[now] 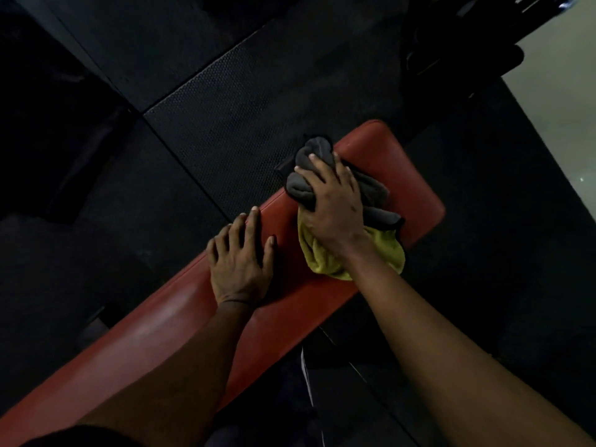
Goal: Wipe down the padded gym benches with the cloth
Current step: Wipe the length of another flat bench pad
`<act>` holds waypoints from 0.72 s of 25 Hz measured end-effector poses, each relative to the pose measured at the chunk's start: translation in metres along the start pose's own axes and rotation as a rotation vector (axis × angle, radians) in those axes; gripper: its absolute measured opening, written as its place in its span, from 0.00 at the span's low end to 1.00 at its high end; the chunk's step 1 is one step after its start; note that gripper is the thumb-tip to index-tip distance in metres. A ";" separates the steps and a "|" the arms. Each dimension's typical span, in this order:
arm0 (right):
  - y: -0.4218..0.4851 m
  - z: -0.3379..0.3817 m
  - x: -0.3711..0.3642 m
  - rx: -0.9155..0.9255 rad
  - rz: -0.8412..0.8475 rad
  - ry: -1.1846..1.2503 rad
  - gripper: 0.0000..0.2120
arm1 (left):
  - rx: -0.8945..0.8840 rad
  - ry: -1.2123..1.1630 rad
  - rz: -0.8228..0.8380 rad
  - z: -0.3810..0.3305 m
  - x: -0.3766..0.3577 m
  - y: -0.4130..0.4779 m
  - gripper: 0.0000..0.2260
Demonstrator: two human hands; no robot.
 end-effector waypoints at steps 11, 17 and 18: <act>0.051 0.003 0.005 0.114 0.031 -0.110 0.22 | 0.005 -0.037 0.027 0.000 0.001 0.001 0.28; 0.030 0.043 0.002 0.406 0.028 -0.120 0.26 | 0.017 -0.043 0.035 0.001 0.000 -0.001 0.28; 0.031 0.044 0.003 0.474 0.022 -0.127 0.27 | 0.021 -0.036 0.040 0.003 0.001 -0.002 0.28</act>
Point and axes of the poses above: each hand's wrist, its own y-axis towards the middle knuckle, its own x-axis out of the back of the hand, z = x × y, the point moved 9 cm from there along y, towards the middle knuckle, and after that the axes turned 14 degrees about -y, right-handed, at the moved point
